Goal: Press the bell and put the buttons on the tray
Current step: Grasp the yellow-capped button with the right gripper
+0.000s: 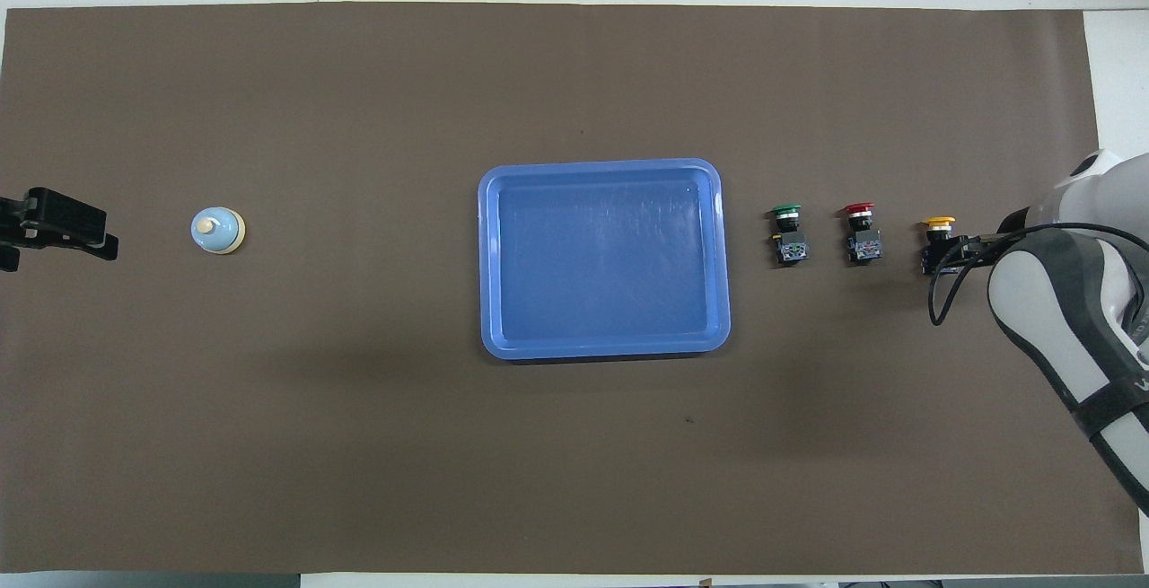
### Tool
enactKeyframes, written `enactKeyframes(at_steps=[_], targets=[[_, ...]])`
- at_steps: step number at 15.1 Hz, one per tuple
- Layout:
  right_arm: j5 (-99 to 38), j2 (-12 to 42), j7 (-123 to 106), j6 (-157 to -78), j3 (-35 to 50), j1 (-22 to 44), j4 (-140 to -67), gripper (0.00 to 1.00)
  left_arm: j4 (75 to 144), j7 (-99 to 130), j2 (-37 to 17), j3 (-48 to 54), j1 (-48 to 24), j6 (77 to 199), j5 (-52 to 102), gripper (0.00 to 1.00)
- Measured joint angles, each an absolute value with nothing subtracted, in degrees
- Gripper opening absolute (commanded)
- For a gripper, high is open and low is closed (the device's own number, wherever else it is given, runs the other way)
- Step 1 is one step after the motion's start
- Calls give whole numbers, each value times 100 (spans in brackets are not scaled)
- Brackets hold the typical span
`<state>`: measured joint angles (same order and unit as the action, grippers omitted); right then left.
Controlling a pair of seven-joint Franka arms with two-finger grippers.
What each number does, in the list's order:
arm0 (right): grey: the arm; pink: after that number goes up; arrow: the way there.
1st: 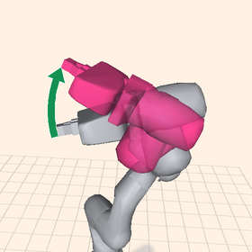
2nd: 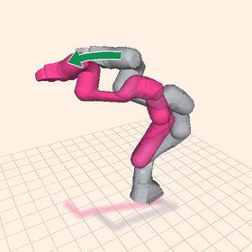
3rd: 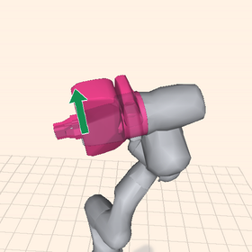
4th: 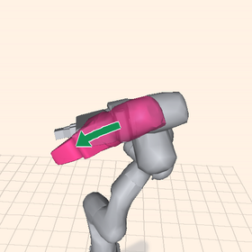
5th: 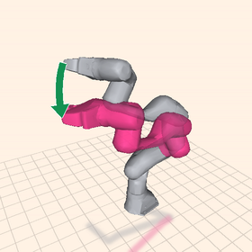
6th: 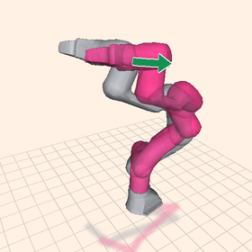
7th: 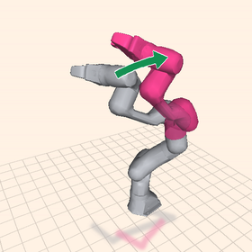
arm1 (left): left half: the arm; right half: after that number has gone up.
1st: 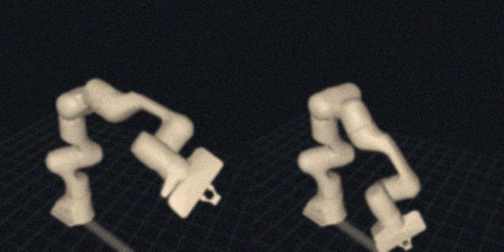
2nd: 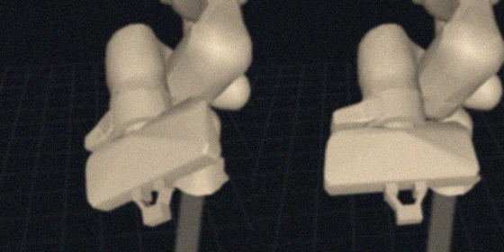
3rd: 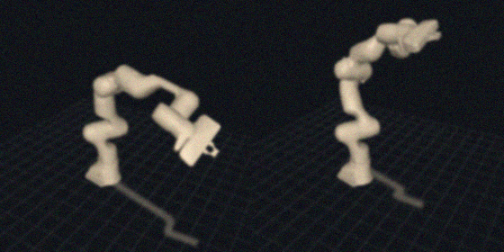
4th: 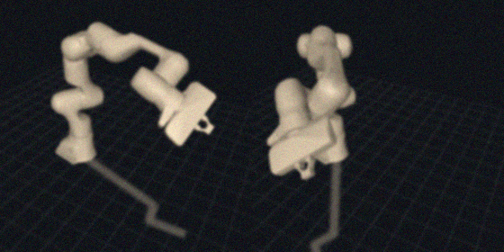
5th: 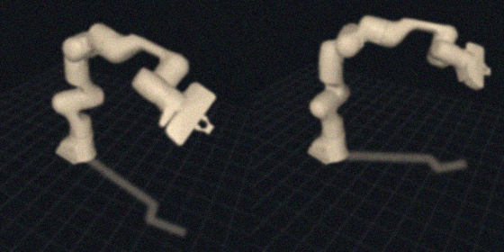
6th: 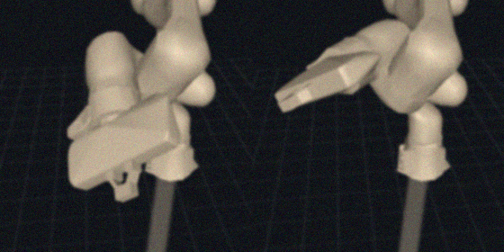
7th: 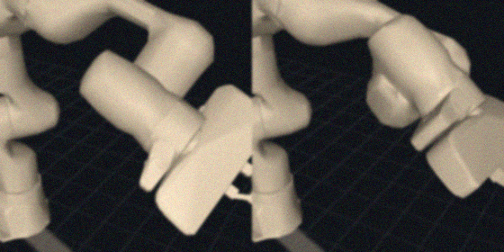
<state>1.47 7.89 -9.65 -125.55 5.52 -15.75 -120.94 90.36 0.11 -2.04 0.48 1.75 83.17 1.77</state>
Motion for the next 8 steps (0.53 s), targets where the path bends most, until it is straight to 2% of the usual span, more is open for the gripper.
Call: enactKeyframes(at_steps=[4, 7, 8], targets=[[147, 1157, -974, -13195, 548, -1631, -12164, 100, 9036, 11, -203, 52, 175, 8317, 177, 100], [147, 1398, -977, -13362, 547, -1653, -12144, 100, 9036, 11, -203, 52, 175, 8317, 177, 100], [147, 1424, -977, -13366, 547, -1657, -12140, 91, 9036, 11, -203, 52, 174, 8317, 177, 100]])
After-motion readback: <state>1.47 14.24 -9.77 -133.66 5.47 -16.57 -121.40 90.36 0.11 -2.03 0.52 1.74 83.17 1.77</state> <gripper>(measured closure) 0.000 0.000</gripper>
